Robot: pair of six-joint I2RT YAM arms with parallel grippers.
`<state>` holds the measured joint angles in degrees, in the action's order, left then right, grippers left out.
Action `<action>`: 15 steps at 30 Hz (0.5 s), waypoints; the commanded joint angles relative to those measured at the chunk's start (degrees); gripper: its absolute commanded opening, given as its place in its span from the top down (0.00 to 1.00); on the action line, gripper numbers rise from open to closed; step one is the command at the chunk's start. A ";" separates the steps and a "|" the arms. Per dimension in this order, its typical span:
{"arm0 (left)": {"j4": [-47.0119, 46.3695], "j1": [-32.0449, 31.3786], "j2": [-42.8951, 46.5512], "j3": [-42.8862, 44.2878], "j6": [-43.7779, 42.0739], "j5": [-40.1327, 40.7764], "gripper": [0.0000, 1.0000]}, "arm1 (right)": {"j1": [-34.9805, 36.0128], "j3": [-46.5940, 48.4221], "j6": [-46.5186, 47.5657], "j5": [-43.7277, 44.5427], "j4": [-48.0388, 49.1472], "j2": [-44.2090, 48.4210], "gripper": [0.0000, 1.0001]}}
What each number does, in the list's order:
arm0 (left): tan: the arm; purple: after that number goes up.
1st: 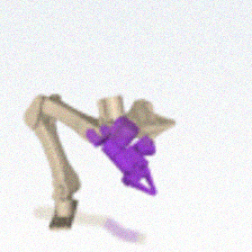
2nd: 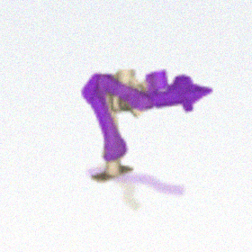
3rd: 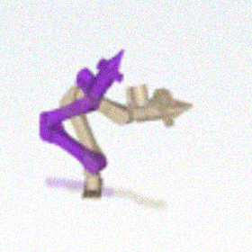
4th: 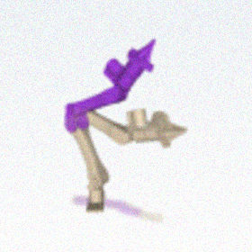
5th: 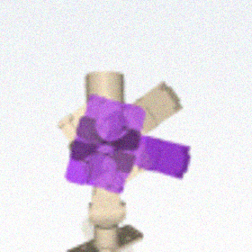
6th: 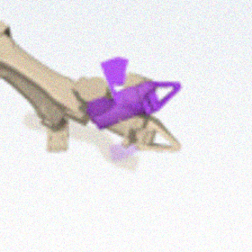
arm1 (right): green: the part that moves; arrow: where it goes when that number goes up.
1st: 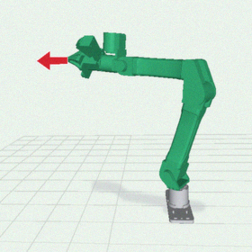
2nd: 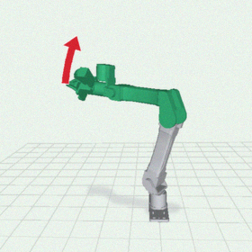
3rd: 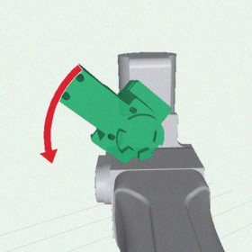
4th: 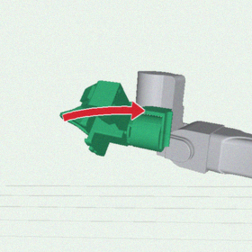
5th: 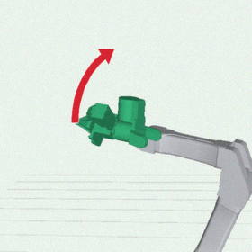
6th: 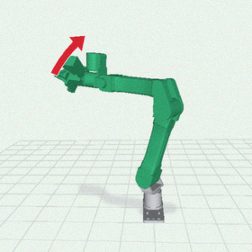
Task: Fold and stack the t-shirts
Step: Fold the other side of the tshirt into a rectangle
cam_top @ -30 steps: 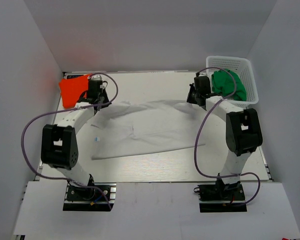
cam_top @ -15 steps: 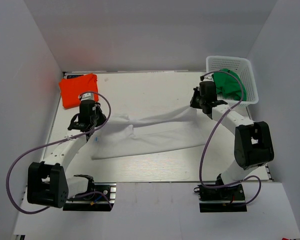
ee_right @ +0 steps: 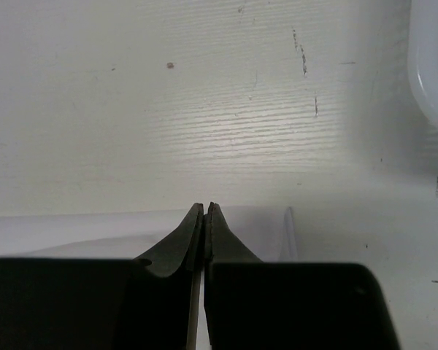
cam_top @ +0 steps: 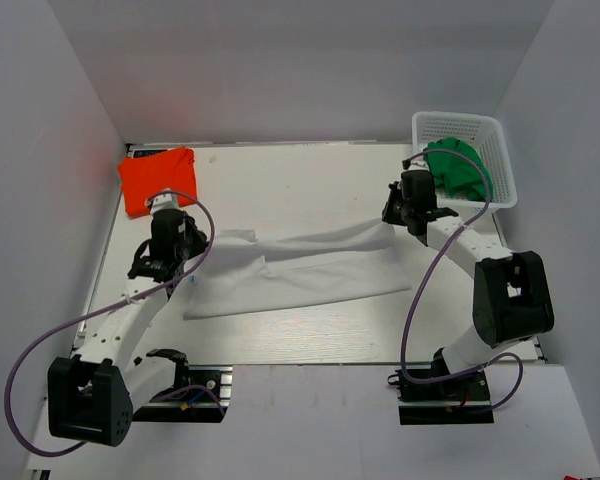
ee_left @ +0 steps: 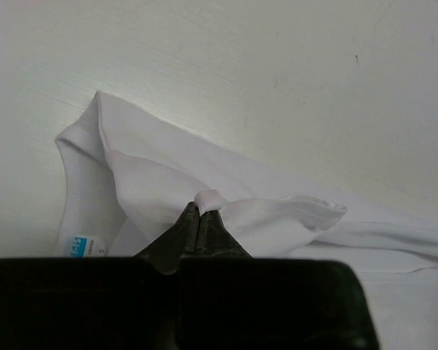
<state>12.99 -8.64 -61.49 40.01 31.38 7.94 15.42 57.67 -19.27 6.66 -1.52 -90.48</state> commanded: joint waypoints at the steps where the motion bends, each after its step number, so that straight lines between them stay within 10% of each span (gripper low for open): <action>1: -0.33 -0.06 2.52 -5.54 2.63 -1.96 1.00 | -0.13 -3.07 -1.03 -0.50 0.55 2.41 1.00; 8: 1.32 -0.06 4.79 -15.31 10.17 -6.36 1.00 | -0.04 -8.79 -3.75 -0.94 0.73 2.15 1.00; 10: 8.34 -0.06 6.90 -15.92 14.74 -4.96 0.99 | -0.13 -11.68 -5.77 0.02 0.03 3.37 0.84; 12: 15.35 -0.06 12.52 -17.33 18.27 -3.90 0.72 | -0.13 -13.54 -7.18 1.69 -1.11 6.79 0.58; 14: 19.86 -0.06 16.91 -18.12 21.53 -2.41 0.15 | -0.21 -17.12 -8.59 3.18 -1.56 10.48 0.21; 15: 23.53 -0.06 18.94 -18.12 22.06 -1.45 0.07 | -0.21 -17.93 -9.38 4.67 -1.73 12.76 0.12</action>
<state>26.46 -8.67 -47.55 22.24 47.22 4.12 15.42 41.89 -25.76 7.49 -3.20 -83.94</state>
